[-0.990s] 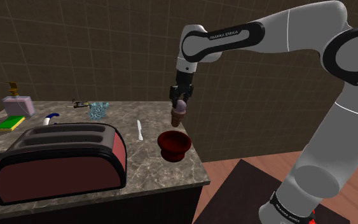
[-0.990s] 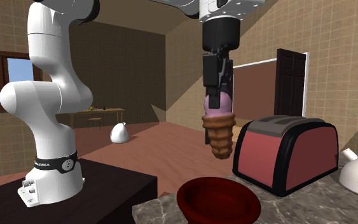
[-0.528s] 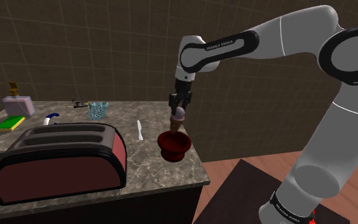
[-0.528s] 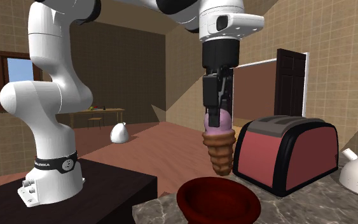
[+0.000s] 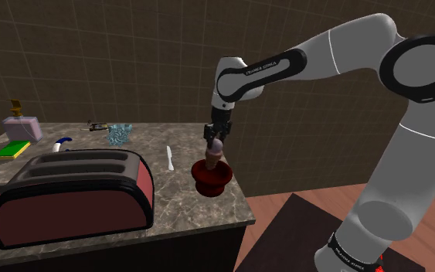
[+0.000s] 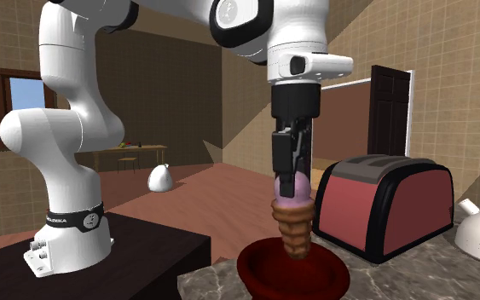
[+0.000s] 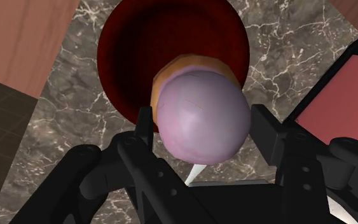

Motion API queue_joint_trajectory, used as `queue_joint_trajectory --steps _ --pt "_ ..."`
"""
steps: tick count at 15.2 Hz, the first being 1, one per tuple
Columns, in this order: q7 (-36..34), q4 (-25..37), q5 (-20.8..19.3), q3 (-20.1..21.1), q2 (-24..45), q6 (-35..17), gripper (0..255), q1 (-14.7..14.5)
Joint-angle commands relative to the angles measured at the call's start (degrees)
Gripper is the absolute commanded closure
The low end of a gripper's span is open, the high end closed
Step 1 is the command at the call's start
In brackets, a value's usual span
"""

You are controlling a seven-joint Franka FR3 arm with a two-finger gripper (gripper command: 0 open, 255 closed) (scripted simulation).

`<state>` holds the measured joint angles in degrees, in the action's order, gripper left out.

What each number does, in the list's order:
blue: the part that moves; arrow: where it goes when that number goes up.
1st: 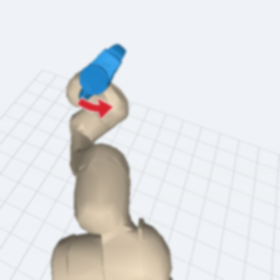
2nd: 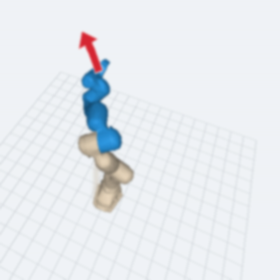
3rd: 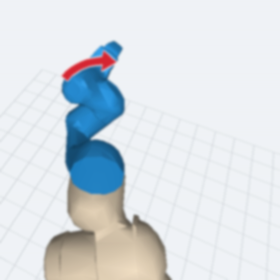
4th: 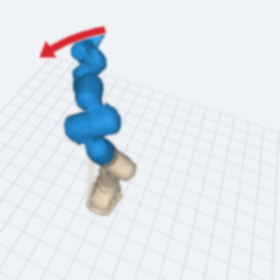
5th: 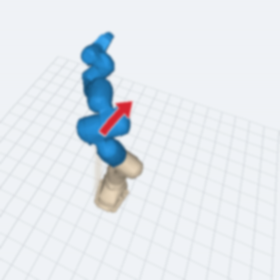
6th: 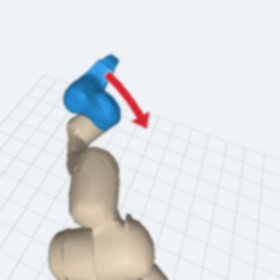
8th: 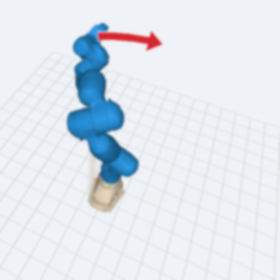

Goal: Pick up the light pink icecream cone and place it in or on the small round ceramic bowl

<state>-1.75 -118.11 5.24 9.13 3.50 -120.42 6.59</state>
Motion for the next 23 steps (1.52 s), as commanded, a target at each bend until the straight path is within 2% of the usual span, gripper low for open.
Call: queue_joint_trajectory --steps 1,9,10,15,19,23 --pt "0.2 -1.0 0.0 0.0 0.6 -1.6 255 0.0" --pt "0.2 -1.0 0.0 0.0 0.6 -1.6 255 0.0" --pt "0.2 -1.0 0.0 0.0 0.6 -1.6 0 0.0" --pt "0.2 -1.0 0.0 0.0 0.6 -1.6 0 0.0" --pt "0.3 3.5 0.1 -0.3 -1.9 5.4 0 0.4" --pt "0.3 3.5 0.1 -0.3 -1.9 5.4 0 0.4"
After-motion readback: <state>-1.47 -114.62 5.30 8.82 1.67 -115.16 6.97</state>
